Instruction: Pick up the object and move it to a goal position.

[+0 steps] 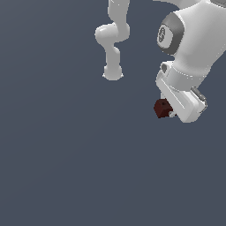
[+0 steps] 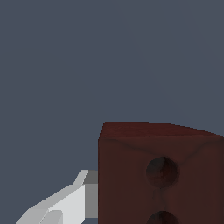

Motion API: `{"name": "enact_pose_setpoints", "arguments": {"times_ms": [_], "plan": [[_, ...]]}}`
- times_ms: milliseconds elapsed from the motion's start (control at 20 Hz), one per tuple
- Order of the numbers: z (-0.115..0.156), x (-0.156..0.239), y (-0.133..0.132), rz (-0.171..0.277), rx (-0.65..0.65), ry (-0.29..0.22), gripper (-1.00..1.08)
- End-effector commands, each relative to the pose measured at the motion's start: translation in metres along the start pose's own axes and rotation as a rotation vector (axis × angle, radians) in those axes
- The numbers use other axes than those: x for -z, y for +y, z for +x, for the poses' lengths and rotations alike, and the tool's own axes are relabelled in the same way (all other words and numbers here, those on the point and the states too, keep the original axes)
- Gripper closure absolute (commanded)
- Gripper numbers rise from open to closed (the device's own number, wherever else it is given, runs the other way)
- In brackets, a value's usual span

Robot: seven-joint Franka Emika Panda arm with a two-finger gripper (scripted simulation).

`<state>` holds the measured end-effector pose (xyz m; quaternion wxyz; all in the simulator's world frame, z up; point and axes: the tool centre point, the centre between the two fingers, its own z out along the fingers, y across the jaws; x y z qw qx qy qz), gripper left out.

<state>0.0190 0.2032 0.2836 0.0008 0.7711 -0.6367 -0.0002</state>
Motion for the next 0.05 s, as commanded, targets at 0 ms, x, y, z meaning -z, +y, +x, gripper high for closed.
{"name": "enact_pose_setpoints", "arguments": {"times_ms": [0], "plan": [[-0.0008,0.0025,-0.0011,0.001,-0.001,0.0,1.08]]}}
